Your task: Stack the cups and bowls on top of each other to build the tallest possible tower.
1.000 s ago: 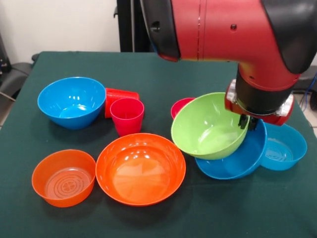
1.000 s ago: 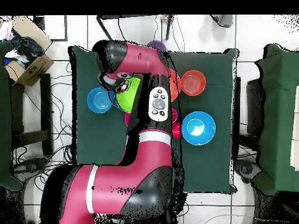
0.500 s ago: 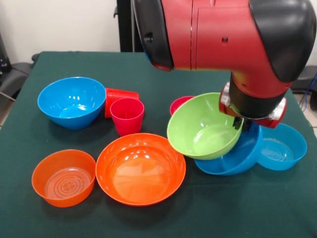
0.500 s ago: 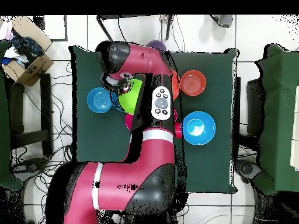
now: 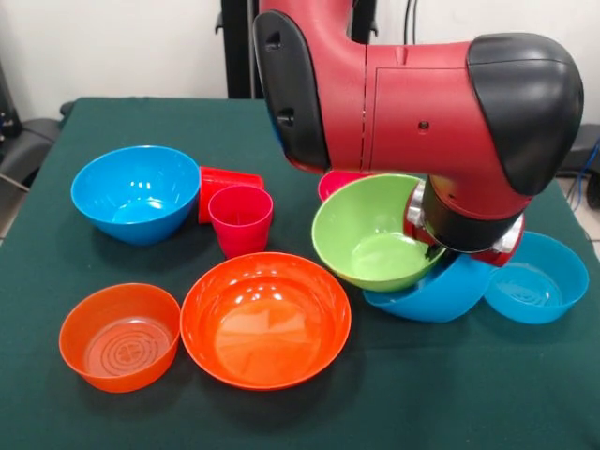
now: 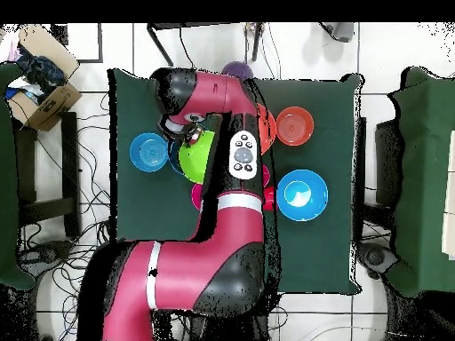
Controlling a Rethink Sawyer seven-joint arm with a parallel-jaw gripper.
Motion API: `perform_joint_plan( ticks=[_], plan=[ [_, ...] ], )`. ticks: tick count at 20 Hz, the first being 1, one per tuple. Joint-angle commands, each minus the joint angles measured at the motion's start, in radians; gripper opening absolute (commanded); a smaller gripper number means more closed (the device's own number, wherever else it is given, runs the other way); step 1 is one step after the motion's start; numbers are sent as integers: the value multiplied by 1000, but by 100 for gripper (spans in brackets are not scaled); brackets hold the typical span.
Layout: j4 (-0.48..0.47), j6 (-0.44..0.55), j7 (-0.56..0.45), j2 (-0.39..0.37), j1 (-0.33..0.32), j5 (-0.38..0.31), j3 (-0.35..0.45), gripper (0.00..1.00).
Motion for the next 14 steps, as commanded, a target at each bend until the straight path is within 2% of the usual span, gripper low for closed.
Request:
perform_joint_plan(
  ticks=[1, 14],
  plan=[
    [45, -27, -347, 123, 8, -102, 144, 0],
    [226, -147, -385, 36, 0, -130, 154, 0]
  ],
)
